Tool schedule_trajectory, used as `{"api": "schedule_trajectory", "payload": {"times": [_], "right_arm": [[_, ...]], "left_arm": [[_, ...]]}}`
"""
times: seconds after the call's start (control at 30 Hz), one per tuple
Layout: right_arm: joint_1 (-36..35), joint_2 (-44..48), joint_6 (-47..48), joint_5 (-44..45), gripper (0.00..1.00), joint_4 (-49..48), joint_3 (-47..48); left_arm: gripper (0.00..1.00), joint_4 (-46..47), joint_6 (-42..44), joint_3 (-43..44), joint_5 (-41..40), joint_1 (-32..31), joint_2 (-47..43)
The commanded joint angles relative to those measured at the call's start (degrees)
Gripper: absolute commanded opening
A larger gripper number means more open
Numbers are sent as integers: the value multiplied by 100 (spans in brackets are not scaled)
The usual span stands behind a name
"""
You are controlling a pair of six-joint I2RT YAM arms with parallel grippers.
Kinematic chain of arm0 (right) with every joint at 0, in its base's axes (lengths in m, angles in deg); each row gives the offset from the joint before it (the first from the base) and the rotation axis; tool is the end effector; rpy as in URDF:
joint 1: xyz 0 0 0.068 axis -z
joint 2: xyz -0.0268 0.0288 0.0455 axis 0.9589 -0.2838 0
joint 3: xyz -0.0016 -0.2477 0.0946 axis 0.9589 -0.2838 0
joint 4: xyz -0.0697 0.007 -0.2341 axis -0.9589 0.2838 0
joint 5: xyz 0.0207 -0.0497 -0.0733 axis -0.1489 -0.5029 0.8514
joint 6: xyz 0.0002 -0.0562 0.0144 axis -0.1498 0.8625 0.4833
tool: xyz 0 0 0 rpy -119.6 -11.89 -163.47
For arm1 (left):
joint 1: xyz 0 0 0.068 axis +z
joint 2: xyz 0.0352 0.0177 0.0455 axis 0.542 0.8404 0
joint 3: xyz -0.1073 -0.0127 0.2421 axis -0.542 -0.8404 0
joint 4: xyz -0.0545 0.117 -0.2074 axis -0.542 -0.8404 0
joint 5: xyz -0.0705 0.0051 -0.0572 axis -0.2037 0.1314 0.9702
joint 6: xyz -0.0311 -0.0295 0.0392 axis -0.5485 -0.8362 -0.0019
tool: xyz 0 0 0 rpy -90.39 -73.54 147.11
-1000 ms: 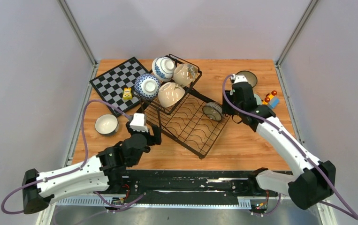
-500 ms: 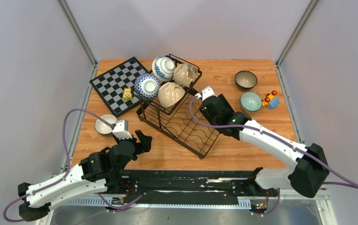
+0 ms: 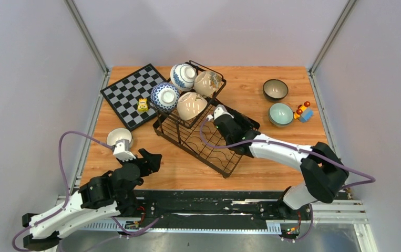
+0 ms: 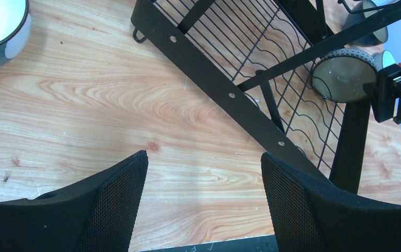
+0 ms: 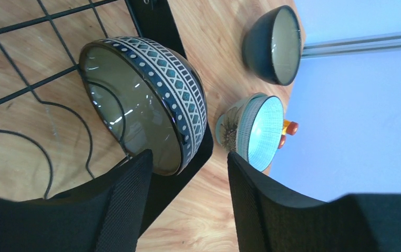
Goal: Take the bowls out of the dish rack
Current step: Pick up the bowl from the dish rack.
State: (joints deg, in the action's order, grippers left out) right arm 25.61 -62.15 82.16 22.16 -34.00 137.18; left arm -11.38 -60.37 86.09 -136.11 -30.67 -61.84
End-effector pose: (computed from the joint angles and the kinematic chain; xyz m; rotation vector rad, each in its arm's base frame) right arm 0.2197 0.1993 0.2295 -0.7974 1.9281 -0.5820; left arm 0.0535 -0.0396 0.2216 -0.3846 1.9190 -0.5674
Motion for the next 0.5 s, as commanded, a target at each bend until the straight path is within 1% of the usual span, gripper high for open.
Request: {"api": "schedule_trajectory", "payload": {"times": [0.0,0.17,0.33,0.47], "right_arm": [[-86,-233,539,555,56,-849,-224],[-87,-412,1069,826,47,-1718,-575],[-78,-810,1334,1114,41,-2236,-586],[-79,-1080,1663,1336,32,-2736,-583]], "left_arm": [[80,-135,-157,-76,-234,-37,-65],[81,-158,-151,-50,-265,-35,-20],[81,-186,-165,-50,-283,-33,1],[81,-271,-235,-28,-283,-33,16]]}}
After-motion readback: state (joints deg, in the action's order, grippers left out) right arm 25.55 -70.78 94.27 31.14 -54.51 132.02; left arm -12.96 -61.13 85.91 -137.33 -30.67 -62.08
